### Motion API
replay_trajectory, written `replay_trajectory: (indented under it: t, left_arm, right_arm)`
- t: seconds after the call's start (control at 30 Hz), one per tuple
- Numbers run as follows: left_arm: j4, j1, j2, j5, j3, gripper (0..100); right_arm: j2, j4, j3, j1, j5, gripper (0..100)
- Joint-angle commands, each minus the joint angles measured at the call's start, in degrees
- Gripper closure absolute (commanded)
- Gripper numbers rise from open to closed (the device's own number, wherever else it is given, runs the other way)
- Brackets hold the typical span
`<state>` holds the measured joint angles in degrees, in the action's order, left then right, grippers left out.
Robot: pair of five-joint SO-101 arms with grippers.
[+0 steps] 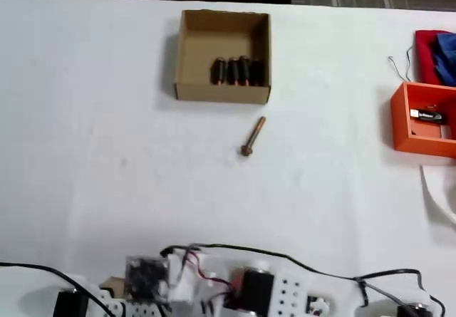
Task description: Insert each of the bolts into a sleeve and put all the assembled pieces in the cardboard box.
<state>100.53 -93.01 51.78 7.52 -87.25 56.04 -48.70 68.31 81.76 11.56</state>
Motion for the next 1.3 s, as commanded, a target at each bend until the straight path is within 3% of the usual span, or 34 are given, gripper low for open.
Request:
replay_trajectory:
  t: [0.0,0.17,0.3,0.4,0.63,1.13,1.27]
  left_arm:
    - [0.5,0.1,-0.8,-0.4,-2.2,78]
    - [0.5,-0.2,-0.9,-0.3,-2.2,78]
    - [0.4,0.2,-0.9,-0.3,-2.2,78]
    - [0.4,0.4,-0.8,-0.4,-2.2,78]
    - [-0.5,0.5,-0.8,-0.4,-2.2,78]
    - [-3.3,-0.7,-0.7,-0.3,-2.2,78]
    - [-4.6,-1.5,-0.4,-0.3,-2.0,78]
  right_arm:
    - [-7.5,-8.9,-14.1,-1.4,-3.5,81.6]
    - [-10.9,-27.5,-21.5,-1.5,-3.4,81.3]
    - [-11.0,-29.6,-16.3,-1.5,-3.4,81.3]
    - [-10.7,-26.9,-12.7,-1.4,-3.0,81.3]
    - [-11.1,-22.5,-7.5,0.2,9.1,81.4]
    - [-11.2,-1.6,-6.7,0.0,9.0,81.5]
    - [-13.2,1.9,-6.7,0.0,5.5,81.5]
